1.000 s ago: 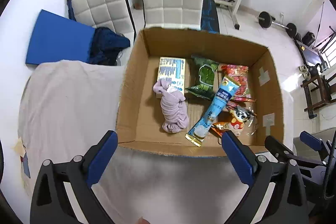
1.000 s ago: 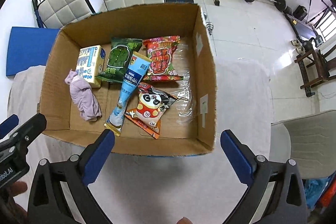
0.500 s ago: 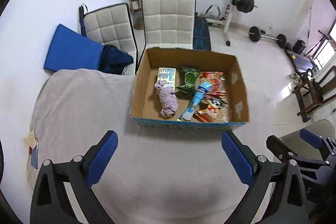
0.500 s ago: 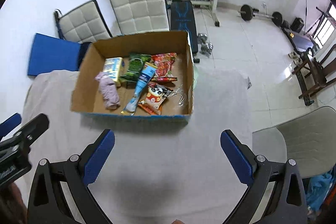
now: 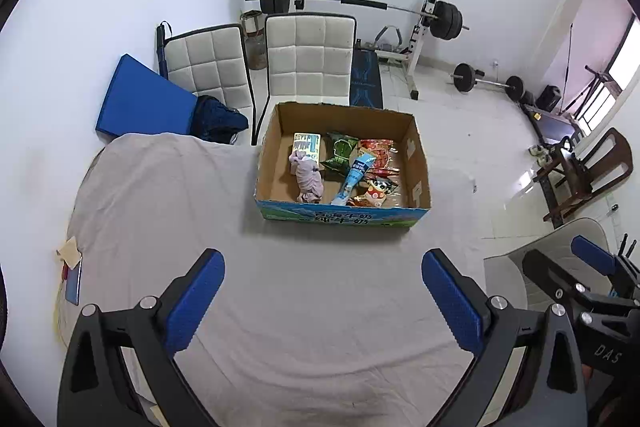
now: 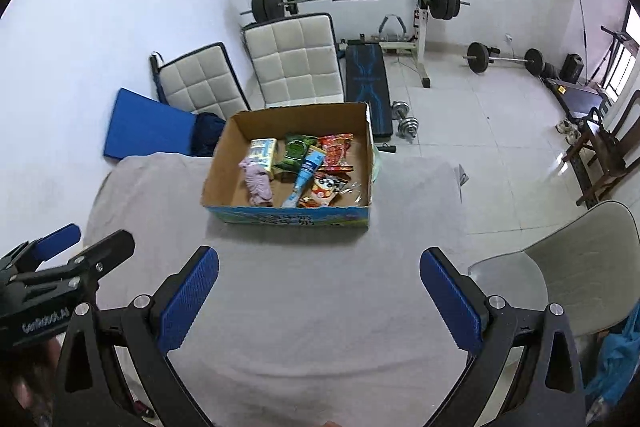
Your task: Organize soft objects
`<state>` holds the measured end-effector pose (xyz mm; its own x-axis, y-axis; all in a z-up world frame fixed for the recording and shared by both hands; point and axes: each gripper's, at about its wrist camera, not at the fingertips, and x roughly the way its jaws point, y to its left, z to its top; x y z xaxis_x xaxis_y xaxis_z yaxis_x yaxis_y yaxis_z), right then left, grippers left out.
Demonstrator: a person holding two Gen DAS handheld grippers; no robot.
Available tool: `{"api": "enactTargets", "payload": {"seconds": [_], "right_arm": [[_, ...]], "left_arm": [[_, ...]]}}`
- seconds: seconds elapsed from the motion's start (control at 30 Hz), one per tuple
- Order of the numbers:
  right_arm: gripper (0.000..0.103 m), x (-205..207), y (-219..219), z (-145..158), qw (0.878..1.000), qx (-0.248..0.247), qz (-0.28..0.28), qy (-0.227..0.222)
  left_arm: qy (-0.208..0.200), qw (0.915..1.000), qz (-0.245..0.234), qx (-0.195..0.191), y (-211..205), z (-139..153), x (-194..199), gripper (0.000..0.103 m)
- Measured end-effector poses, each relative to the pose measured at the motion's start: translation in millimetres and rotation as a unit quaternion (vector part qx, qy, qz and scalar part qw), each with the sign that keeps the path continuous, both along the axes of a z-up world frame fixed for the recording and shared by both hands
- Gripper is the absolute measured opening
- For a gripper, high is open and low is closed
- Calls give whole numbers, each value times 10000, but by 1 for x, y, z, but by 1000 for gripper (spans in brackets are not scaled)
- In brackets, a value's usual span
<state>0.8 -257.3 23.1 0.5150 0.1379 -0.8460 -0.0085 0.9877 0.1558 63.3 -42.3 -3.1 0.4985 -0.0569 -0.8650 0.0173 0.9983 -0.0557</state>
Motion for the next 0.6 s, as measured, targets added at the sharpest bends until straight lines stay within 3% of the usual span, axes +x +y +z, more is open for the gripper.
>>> {"api": "enactTargets", "payload": {"seconds": [0.3,0.6], "right_arm": [[102,-36,-2,31,9999,-54,0,-120],[102,-21,-6,37,9990,-354,-150,-234]], "left_arm": [[-193,9997,110,107,2,18,-19,101],[-415,9990,103,161,-1,17,-17,101]]}}
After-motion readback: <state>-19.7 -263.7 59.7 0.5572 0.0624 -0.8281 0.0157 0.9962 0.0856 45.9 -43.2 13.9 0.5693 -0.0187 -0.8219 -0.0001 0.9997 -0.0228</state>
